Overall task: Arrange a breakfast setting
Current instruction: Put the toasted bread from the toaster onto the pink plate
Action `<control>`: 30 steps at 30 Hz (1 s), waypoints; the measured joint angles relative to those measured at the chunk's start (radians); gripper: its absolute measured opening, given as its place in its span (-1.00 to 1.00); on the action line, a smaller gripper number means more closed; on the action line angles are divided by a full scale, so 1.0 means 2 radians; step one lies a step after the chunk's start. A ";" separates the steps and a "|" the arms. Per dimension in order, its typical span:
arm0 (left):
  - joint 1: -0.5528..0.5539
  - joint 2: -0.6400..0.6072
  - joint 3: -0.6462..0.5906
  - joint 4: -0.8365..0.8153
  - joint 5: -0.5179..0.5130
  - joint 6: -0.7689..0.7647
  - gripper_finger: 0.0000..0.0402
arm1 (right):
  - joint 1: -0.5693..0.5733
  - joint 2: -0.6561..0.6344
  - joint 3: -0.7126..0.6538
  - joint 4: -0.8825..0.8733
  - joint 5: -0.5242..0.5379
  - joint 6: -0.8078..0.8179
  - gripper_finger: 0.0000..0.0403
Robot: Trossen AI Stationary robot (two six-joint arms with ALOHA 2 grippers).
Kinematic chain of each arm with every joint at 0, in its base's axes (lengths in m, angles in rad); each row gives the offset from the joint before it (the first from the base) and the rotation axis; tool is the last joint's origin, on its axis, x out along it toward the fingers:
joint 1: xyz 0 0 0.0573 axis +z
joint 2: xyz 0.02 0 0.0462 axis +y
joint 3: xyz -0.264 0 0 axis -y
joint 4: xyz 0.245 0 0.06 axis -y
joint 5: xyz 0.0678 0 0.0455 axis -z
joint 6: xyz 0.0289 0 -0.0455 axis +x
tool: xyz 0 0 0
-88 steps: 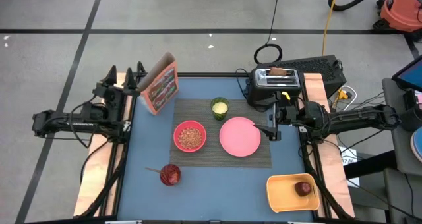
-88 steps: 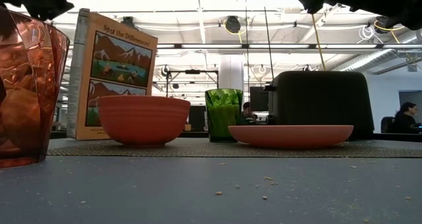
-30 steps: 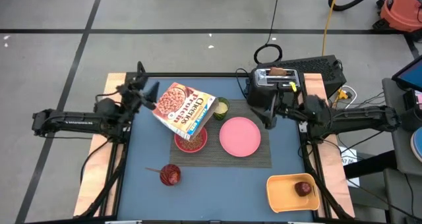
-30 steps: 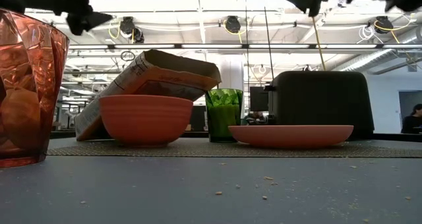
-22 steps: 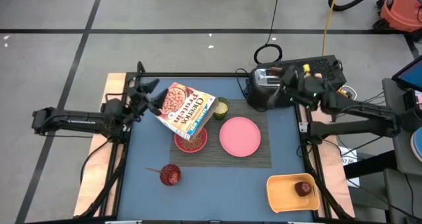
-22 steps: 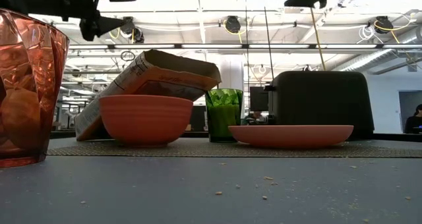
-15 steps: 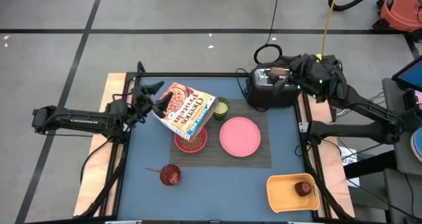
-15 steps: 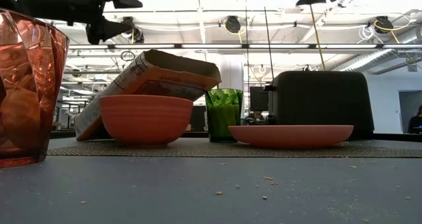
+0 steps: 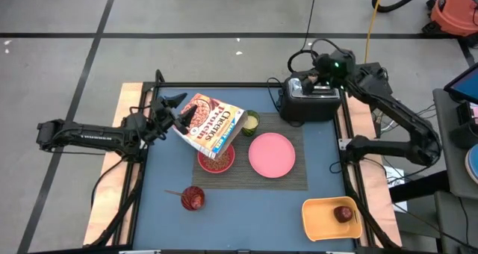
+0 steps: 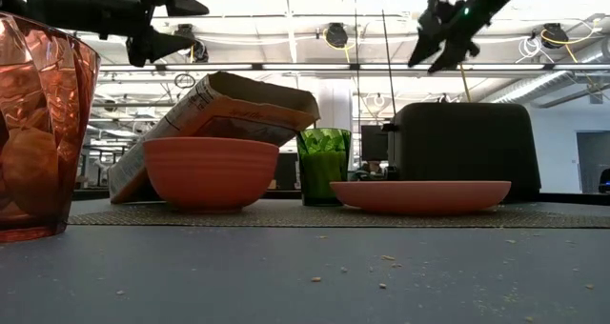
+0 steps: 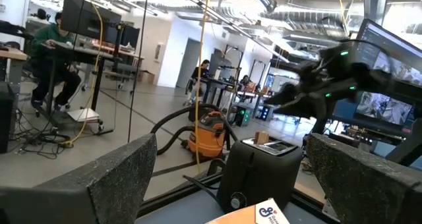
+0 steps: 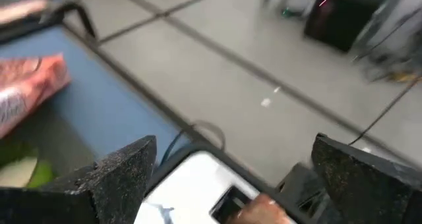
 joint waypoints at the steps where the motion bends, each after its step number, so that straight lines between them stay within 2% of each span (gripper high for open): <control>1: 0.000 0.000 0.000 0.000 0.000 -0.001 0.97 | -0.012 0.009 0.000 -0.005 -0.020 -0.006 0.94; 5: 0.000 0.000 0.000 0.000 0.000 -0.005 0.97 | -0.048 0.036 0.000 -0.029 -0.056 -0.037 0.94; 13: 0.000 0.000 0.000 0.000 0.000 -0.007 0.97 | -0.093 0.042 0.000 -0.072 -0.057 -0.110 0.94; 30: 0.000 0.000 0.000 0.000 0.000 -0.008 0.97 | -0.108 0.038 0.000 -0.114 -0.056 -0.192 0.94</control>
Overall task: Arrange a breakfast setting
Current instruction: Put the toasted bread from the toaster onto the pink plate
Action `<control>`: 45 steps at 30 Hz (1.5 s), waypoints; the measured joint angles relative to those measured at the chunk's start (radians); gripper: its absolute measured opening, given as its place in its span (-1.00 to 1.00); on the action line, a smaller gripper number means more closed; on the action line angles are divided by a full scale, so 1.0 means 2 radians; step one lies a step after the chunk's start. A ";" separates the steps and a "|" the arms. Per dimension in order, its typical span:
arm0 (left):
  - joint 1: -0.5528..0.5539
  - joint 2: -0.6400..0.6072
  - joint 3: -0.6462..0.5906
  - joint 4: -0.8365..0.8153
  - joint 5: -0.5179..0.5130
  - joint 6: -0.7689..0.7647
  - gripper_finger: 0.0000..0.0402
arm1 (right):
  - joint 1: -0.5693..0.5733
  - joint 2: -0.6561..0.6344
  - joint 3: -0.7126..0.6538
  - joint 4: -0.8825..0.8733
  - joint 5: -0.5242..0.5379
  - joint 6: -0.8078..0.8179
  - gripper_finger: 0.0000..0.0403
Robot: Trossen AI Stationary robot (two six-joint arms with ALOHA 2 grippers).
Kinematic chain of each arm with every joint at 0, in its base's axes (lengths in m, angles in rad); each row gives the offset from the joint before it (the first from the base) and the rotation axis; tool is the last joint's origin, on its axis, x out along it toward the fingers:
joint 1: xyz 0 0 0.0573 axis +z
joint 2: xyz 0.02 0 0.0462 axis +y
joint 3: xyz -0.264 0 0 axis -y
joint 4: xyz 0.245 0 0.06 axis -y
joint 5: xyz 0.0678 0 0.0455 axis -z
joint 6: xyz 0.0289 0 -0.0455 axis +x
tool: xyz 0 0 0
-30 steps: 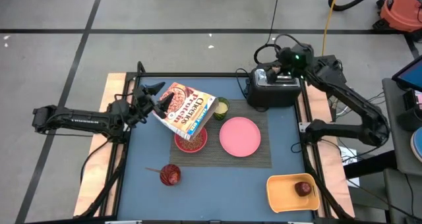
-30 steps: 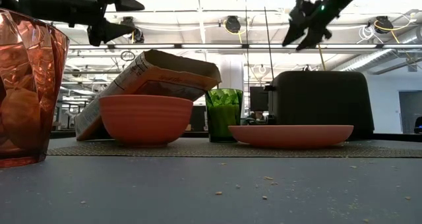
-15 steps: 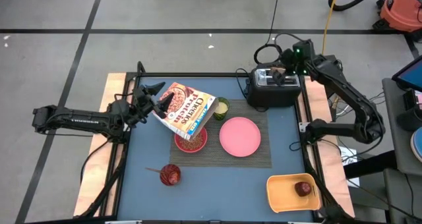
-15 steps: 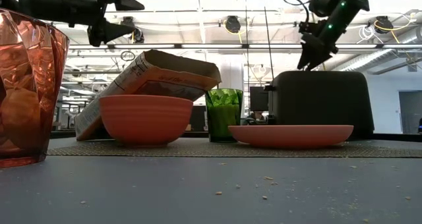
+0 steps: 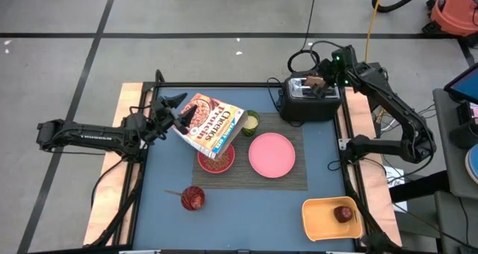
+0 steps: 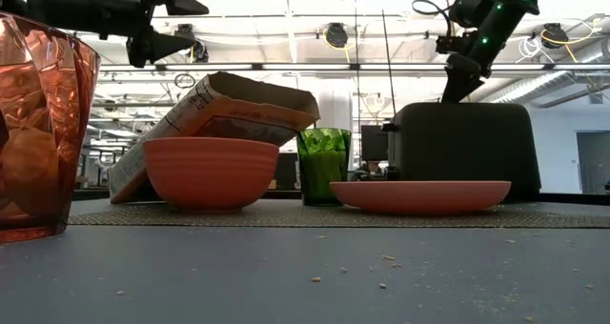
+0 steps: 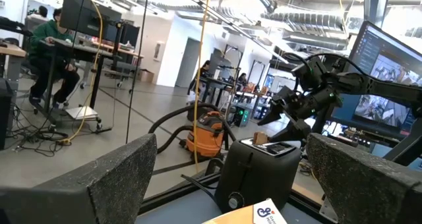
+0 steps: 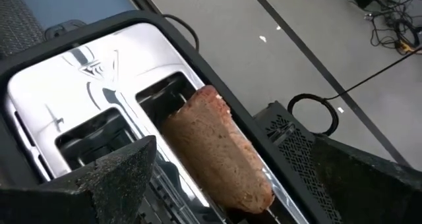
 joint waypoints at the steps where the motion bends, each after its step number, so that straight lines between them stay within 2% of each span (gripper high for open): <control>1: 0.000 0.000 0.000 0.000 0.000 0.000 0.97 | 0.000 0.001 0.000 0.003 0.000 0.000 0.94; 12: 0.000 0.000 0.000 0.000 0.000 0.000 0.97 | -0.004 0.030 0.000 0.024 0.000 0.012 0.90; 31: 0.000 0.000 0.000 0.000 0.000 0.001 0.97 | -0.007 0.030 -0.001 0.016 0.001 0.009 0.02; 45: 0.000 0.000 0.000 0.000 0.000 0.001 0.97 | -0.007 0.030 -0.001 0.016 0.000 0.009 -0.40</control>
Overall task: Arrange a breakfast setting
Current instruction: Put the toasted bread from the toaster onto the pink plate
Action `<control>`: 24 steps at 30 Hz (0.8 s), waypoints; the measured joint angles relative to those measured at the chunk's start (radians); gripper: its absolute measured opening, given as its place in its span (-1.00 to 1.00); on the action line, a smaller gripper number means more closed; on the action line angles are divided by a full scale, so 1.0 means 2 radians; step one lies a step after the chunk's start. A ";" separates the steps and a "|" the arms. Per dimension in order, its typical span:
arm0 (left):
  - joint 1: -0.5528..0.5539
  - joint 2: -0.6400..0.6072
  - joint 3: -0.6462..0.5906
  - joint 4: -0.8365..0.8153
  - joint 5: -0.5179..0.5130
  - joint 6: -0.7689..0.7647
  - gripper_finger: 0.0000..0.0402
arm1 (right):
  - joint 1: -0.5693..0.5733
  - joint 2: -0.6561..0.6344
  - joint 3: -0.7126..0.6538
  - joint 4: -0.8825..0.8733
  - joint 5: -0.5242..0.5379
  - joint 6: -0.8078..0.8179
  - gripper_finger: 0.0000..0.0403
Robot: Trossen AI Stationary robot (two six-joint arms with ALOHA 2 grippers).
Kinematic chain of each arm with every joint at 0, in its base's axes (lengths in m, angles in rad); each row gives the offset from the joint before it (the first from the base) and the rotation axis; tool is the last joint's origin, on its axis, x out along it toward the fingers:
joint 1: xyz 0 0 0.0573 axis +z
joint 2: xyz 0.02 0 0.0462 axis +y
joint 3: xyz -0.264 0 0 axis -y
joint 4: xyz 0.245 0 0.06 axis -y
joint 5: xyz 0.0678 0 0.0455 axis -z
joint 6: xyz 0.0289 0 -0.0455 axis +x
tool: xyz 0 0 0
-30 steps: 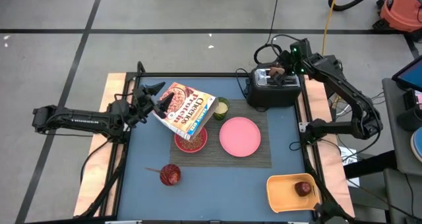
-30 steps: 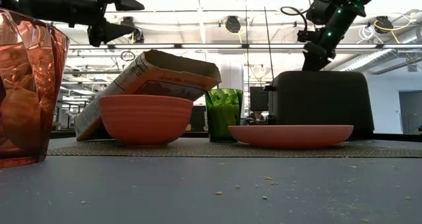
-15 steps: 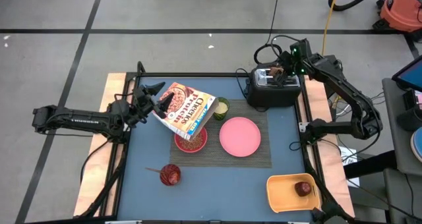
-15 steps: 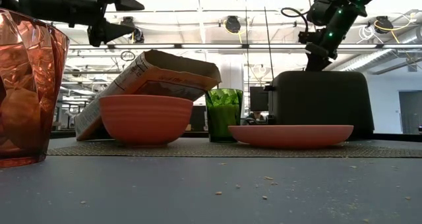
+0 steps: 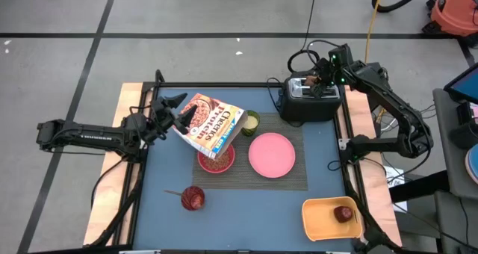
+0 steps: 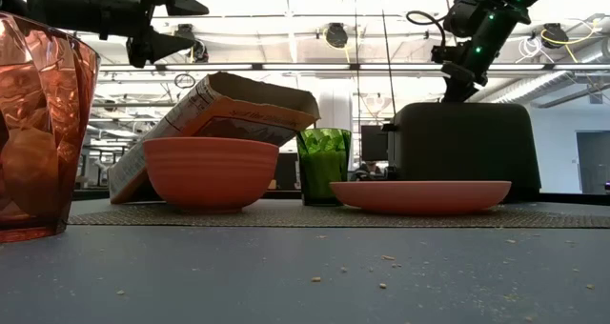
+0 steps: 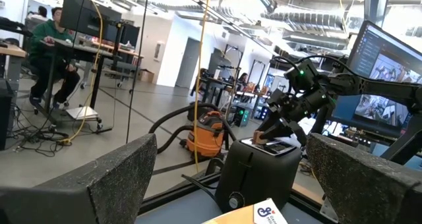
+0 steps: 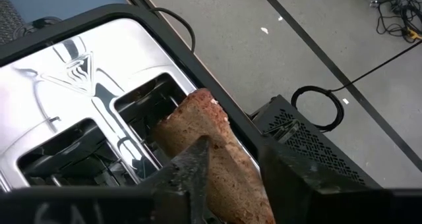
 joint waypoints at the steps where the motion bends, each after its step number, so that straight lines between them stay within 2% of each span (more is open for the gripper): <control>1: 0.000 0.000 0.000 0.000 0.000 0.000 0.97 | 0.000 0.000 0.000 0.000 0.000 0.000 -0.42; 24: 0.000 0.000 0.000 0.000 0.000 0.000 0.97 | 0.000 -0.001 0.000 0.000 0.000 -0.015 -0.92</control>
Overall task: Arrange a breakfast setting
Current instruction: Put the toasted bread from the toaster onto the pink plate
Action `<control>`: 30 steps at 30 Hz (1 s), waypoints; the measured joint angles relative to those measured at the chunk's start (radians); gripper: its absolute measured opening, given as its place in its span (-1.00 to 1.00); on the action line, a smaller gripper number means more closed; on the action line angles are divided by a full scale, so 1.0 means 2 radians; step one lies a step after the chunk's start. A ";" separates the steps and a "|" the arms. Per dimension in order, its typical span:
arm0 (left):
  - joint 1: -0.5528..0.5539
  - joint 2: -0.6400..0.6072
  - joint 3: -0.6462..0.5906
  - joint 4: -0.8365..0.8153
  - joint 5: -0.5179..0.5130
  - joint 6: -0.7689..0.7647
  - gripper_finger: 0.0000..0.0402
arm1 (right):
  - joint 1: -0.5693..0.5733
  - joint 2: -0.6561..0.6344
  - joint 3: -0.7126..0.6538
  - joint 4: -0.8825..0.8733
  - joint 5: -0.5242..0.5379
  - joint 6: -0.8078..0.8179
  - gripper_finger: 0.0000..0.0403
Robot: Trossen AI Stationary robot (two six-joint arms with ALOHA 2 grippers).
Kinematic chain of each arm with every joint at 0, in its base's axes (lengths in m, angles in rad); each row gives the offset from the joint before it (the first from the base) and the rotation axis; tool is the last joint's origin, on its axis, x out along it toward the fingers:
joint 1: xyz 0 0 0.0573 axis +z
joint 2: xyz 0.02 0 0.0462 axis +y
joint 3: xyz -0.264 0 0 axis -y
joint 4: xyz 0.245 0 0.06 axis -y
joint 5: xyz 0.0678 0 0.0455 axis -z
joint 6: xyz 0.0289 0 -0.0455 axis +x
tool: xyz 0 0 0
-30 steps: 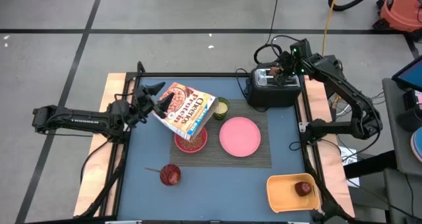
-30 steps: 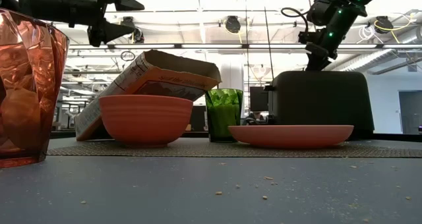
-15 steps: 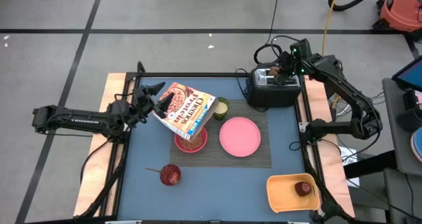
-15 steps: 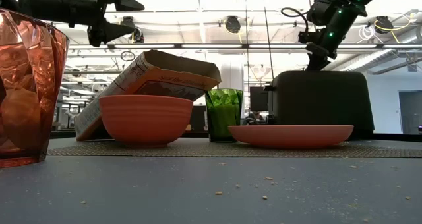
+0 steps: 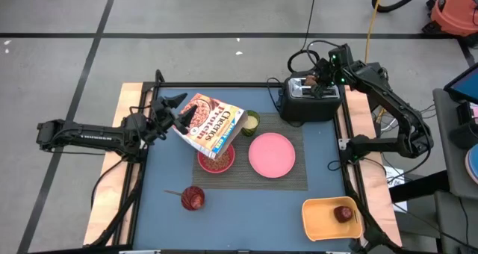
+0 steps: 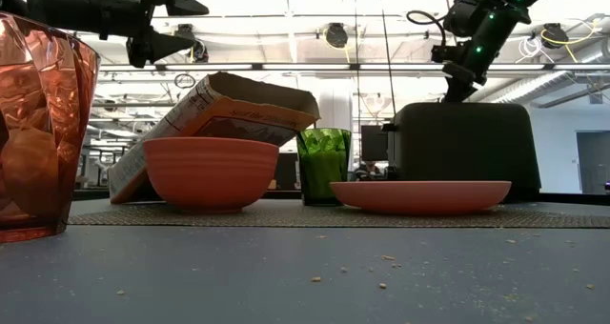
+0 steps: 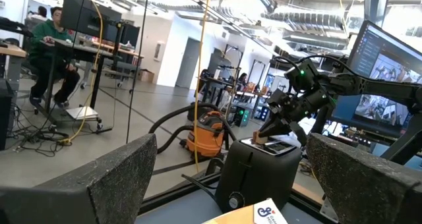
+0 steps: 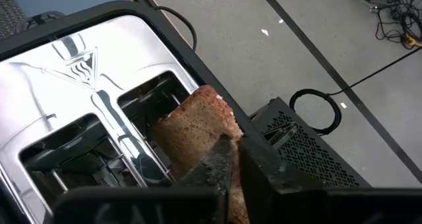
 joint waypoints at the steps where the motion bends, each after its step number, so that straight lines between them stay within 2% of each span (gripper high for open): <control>1: 0.000 0.000 0.000 0.000 0.000 0.000 0.97 | 0.000 0.000 0.000 0.000 0.000 0.000 -0.93; 14: 0.000 0.000 0.000 0.000 0.000 0.000 0.97 | 0.000 -0.013 0.000 0.016 0.000 -0.009 -0.93; 30: 0.000 0.000 0.000 0.000 0.000 0.000 0.97 | 0.000 -0.101 0.000 0.039 0.000 -0.015 -0.93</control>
